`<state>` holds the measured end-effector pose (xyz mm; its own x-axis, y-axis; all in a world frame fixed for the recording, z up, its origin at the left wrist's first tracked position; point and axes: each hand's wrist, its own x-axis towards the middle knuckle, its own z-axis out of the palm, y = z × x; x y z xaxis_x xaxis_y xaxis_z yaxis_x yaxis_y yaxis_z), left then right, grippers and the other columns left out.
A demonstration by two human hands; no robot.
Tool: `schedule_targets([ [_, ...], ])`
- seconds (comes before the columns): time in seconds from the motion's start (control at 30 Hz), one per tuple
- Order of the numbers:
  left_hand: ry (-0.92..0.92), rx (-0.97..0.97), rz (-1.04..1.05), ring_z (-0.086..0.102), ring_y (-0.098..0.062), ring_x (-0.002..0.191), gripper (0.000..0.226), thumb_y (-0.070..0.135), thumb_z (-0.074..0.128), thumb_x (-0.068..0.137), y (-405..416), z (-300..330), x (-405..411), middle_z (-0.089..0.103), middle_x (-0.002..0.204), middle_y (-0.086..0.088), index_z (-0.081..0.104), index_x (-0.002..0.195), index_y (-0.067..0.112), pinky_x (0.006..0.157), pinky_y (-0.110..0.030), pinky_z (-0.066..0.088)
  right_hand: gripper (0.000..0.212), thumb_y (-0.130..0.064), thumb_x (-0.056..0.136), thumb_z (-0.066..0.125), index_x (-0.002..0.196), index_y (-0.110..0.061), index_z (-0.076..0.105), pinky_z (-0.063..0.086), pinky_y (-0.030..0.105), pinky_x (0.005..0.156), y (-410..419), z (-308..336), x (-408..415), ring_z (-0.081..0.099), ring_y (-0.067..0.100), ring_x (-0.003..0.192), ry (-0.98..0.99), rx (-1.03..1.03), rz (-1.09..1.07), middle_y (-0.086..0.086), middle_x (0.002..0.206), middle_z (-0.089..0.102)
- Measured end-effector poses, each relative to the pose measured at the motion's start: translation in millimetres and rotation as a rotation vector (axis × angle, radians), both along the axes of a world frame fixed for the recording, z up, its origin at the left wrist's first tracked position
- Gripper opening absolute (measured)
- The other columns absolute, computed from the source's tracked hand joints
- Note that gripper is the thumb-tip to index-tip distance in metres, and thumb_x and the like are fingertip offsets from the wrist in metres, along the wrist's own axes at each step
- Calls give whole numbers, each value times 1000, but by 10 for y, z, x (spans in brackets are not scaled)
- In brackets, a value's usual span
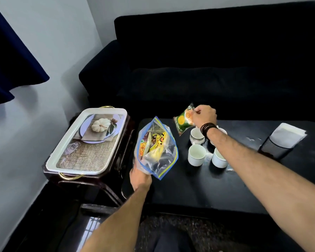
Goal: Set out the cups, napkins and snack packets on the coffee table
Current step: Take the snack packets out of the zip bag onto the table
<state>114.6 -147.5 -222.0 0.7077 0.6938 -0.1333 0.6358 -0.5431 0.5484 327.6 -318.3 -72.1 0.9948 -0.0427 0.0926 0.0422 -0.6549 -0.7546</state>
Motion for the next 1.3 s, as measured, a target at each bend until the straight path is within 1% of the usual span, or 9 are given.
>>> schedule_targets([
  [0.23, -93, 168, -55, 53, -27, 125, 65, 29, 51, 88, -19, -127, -22, 56, 136, -8, 33, 148, 15, 106, -40, 40, 20, -23, 79, 64, 97, -21, 73, 52, 31, 80, 283, -407, -172, 66, 32, 101, 142, -387, 279, 9, 107, 70],
  [0.33, -118, 168, -44, 54, -30, 124, 67, 31, 45, 87, -3, -118, -20, 57, 136, -11, 30, 149, 12, 104, -42, 42, 30, -30, 82, 68, 110, -19, 64, 53, 32, 80, 278, -292, -246, 64, 21, 95, -73, -162, 258, 2, 109, 63],
  [0.47, -161, 136, -20, 54, -28, 124, 77, 47, 25, 79, -34, -43, -21, 55, 138, -9, 33, 149, 15, 103, -40, 43, 37, -46, 85, 65, 60, -17, 62, 41, 20, 48, 248, 36, -561, 52, 7, 48, -462, 118, 514, -7, 56, 60],
  [0.63, -202, 91, -113, 35, -25, 142, 80, 54, 37, 86, -13, 9, -118, 34, 157, -9, 26, 154, 14, 113, -40, 33, 27, -44, 84, 61, 85, -20, 72, 54, 27, 68, 323, -78, -900, 59, 7, 64, -75, -384, 978, -5, 78, 71],
  [0.73, -173, 132, -197, 19, -16, 150, 77, 55, 32, 89, -29, -45, -251, 20, 163, -3, 18, 156, 19, 120, -36, 19, 34, -28, 89, 58, 119, -11, 61, 49, 37, 90, 508, -292, -933, 60, 28, 107, 60, -515, 896, 11, 119, 64],
  [0.97, -100, 184, -222, 10, -9, 151, 59, 34, 32, 104, 12, -157, -254, 14, 164, 5, 5, 156, 28, 122, -38, 12, 49, -17, 96, 53, 143, -10, 43, 30, 34, 114, 990, -544, -869, 41, 26, 136, 380, -391, 861, 10, 148, 44],
  [1.1, -66, 227, -202, 14, -11, 151, 59, 31, 29, 103, 26, -208, -202, 19, 163, 2, 5, 157, 24, 121, -38, 15, 5, -13, 90, 55, 87, -12, 59, 42, 36, 79, 1053, -656, -828, 47, 21, 81, 319, -223, 560, 10, 88, 57],
  [1.13, -54, 242, -205, 14, -12, 150, 60, 31, 30, 103, 34, -214, -189, 20, 163, 1, 6, 157, 23, 121, -38, 15, 22, -12, 91, 55, 71, -14, 48, 39, 35, 70, 1065, -683, -841, 43, 21, 71, 291, -123, 440, 5, 72, 48],
  [1.3, -5, 266, -190, 16, -12, 150, 59, 33, 27, 102, 25, -219, -147, 23, 162, 0, 9, 157, 22, 121, -38, 14, 21, -14, 89, 63, 72, -12, 51, 44, 34, 66, 1091, -663, -936, 51, 22, 79, 249, -16, 375, 1, 73, 47],
])
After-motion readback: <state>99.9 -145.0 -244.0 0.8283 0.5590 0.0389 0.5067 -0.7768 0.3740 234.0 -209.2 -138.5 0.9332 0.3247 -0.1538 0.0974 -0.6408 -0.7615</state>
